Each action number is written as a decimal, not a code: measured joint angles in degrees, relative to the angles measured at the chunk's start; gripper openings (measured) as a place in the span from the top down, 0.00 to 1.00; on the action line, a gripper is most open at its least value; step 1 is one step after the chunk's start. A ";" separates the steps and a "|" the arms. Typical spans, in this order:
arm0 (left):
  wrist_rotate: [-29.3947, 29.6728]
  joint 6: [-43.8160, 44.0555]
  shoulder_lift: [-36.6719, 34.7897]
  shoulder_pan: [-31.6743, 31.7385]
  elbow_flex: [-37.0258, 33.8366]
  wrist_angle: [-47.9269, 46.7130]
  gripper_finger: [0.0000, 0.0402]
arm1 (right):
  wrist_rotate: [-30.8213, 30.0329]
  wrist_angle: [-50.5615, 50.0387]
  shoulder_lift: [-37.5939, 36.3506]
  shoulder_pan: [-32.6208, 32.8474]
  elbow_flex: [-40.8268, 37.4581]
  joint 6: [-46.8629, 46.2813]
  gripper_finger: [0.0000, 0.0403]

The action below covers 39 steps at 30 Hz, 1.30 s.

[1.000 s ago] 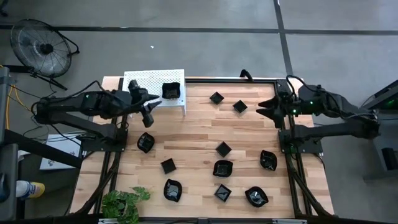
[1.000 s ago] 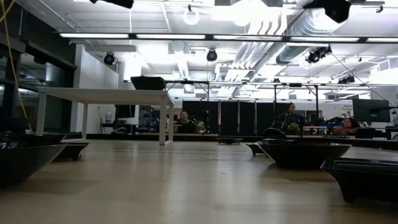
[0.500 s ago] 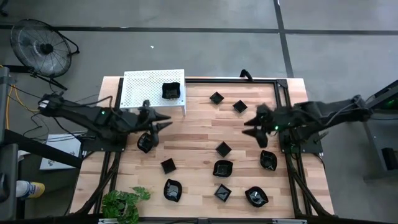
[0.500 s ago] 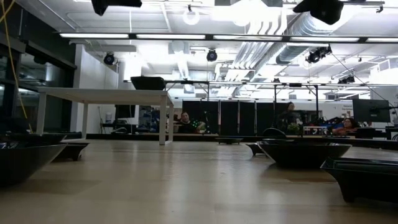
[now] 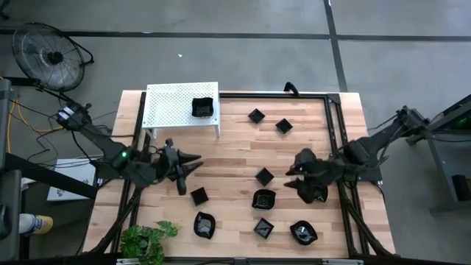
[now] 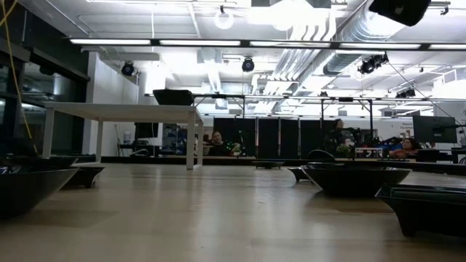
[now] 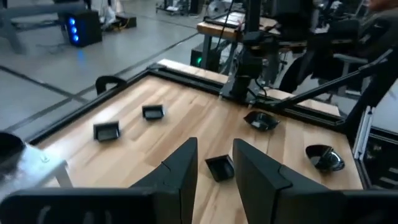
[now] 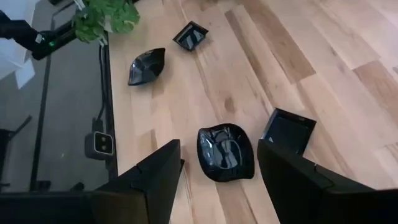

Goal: Pick & Place Mini shaped plates
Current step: Put the black leaf-shaped plate on the shelf

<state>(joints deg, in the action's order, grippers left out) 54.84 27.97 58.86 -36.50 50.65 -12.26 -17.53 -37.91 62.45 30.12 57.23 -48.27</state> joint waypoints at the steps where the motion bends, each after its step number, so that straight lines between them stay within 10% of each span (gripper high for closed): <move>1: 0.54 2.02 0.87 -0.65 0.00 0.08 0.75 | -0.79 0.41 0.63 1.19 0.00 -0.60 0.48; 13: -1.15 34.49 9.54 -4.06 0.00 -15.34 0.75 | -3.75 3.82 4.78 9.54 0.00 -2.35 0.48; 22: -23.88 63.92 9.69 -0.60 0.02 -47.46 0.75 | -5.02 3.25 4.68 9.66 0.00 -2.30 0.48; 27: -34.42 69.20 10.91 4.01 0.02 -55.53 0.75 | -6.59 3.21 4.68 9.65 0.00 -2.61 0.48; 39: -35.20 63.88 18.17 12.76 0.05 -49.75 0.75 | -6.53 3.01 4.68 9.65 0.00 -2.32 0.48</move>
<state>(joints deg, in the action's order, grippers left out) 19.64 91.85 77.03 -23.74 50.70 -62.01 -24.06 -34.89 67.13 39.77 57.23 -50.59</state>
